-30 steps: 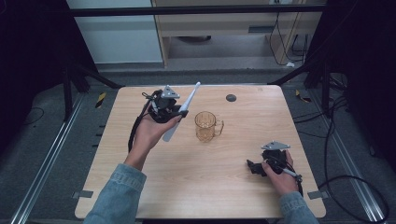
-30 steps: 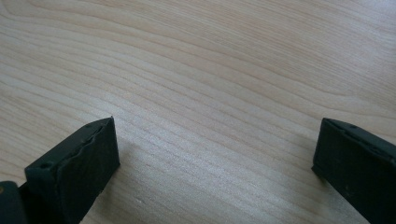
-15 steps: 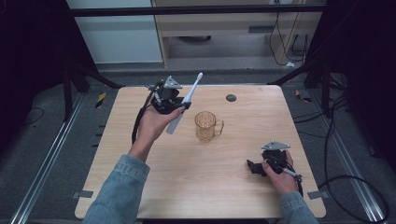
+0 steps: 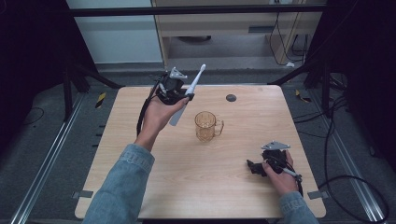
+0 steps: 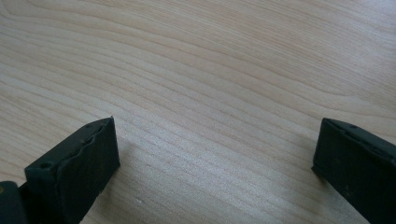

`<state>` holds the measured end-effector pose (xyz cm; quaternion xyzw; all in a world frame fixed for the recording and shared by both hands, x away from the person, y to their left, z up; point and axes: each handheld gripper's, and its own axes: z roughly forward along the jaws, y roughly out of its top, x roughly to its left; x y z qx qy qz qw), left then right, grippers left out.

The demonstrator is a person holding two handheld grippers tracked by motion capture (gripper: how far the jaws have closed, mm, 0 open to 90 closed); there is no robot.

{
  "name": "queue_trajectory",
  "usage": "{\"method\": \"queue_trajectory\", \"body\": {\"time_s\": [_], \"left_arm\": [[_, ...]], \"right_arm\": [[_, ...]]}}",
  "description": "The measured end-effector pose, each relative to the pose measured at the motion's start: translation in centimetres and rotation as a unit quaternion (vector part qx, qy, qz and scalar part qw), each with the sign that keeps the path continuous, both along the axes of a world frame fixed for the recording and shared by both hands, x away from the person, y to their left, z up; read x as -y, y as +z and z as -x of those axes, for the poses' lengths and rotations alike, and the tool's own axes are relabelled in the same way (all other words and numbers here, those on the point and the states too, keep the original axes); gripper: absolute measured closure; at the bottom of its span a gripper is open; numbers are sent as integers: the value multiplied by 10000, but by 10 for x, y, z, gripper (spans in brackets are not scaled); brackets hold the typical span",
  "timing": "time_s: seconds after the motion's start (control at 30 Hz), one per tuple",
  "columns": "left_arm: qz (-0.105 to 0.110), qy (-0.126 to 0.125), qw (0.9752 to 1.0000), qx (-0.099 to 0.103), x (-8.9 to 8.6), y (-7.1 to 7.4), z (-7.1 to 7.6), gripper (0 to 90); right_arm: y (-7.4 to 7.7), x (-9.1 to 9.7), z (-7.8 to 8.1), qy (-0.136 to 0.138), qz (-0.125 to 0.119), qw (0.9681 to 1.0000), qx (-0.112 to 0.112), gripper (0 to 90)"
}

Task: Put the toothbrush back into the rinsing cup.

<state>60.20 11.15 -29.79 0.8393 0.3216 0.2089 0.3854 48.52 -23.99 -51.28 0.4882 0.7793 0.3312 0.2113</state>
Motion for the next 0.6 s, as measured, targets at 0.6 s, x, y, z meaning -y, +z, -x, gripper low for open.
{"method": "queue_trajectory", "body": {"time_s": [0.6], "left_arm": [[267, 29, 9994, 228, 23, 10, -9, 669]], "right_arm": [[0, 0, 0, 23, 37, 10000, -2, 4]]}}
